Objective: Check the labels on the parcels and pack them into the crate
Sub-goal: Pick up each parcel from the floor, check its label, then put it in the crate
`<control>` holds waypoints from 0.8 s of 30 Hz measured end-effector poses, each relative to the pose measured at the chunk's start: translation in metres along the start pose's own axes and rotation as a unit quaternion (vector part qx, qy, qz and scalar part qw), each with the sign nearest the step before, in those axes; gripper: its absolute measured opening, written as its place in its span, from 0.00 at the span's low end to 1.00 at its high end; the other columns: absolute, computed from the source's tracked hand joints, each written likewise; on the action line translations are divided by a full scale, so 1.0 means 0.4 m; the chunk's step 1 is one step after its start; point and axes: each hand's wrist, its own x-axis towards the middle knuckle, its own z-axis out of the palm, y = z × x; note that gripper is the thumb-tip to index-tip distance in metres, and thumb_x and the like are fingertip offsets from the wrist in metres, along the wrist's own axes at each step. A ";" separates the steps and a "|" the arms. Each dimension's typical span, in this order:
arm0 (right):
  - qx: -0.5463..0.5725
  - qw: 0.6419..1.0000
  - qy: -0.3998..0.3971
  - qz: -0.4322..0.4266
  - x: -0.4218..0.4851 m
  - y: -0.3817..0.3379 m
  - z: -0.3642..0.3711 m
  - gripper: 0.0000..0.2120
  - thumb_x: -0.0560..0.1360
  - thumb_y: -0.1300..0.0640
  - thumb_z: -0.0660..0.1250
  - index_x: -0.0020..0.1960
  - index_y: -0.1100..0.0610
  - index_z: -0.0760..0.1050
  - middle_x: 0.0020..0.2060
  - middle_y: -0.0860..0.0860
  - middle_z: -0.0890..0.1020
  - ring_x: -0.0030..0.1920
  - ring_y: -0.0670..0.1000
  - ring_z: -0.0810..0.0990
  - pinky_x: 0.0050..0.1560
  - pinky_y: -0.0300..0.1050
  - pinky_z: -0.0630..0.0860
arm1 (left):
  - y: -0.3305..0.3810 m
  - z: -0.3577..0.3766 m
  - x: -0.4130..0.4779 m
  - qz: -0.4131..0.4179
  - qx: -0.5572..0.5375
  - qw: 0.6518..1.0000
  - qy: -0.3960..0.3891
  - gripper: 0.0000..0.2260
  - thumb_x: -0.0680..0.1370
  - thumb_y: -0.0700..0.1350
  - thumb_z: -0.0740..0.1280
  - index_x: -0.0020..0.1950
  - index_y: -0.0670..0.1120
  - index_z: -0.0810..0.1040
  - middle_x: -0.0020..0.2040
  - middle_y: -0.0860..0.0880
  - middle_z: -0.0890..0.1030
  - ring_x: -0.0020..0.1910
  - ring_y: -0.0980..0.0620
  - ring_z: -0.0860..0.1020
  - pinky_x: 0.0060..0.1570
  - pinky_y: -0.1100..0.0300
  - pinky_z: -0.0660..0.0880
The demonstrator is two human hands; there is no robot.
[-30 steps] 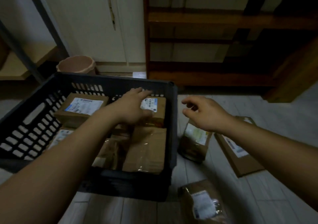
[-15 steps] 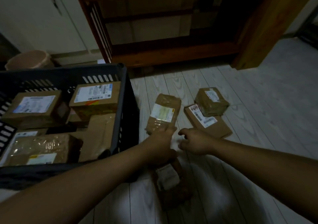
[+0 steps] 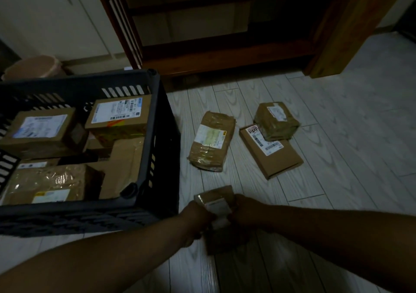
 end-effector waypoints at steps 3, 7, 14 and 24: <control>0.089 0.993 0.076 -0.018 -0.026 0.003 -0.041 0.12 0.72 0.58 0.72 0.54 0.51 0.77 0.51 0.47 0.81 0.50 0.41 0.80 0.50 0.36 0.77 | 0.058 0.014 -0.004 0.104 0.021 0.994 -0.007 0.08 0.77 0.40 0.67 0.55 0.44 0.76 0.43 0.48 0.78 0.41 0.54 0.76 0.28 0.71 0.74; 0.191 0.958 0.212 -0.014 -0.049 -0.016 -0.081 0.22 0.70 0.65 0.70 0.59 0.48 0.70 0.49 0.47 0.79 0.48 0.46 0.80 0.45 0.40 0.80 | 0.105 0.013 0.005 0.202 -0.005 0.979 -0.020 0.15 0.74 0.33 0.68 0.53 0.52 0.75 0.57 0.45 0.79 0.51 0.52 0.79 0.44 0.61 0.79; 0.261 0.892 0.339 -0.144 -0.131 -0.192 -0.183 0.27 0.72 0.65 0.70 0.61 0.40 0.67 0.46 0.43 0.82 0.44 0.40 0.82 0.37 0.35 0.79 | 0.278 0.001 -0.046 0.383 0.025 0.919 0.086 0.38 0.69 0.44 0.74 0.73 0.60 0.58 0.60 0.57 0.58 0.62 0.51 0.66 0.61 0.46 0.73; 0.097 0.835 0.436 -0.321 -0.241 -0.455 -0.240 0.37 0.68 0.48 0.68 0.73 0.37 0.56 0.63 0.42 0.66 0.62 0.41 0.69 0.58 0.48 0.75 | 0.478 -0.153 -0.193 0.570 -0.075 0.816 -0.055 0.37 0.68 0.45 0.70 0.68 0.72 0.58 0.61 0.61 0.77 0.59 0.56 0.77 0.48 0.62 0.77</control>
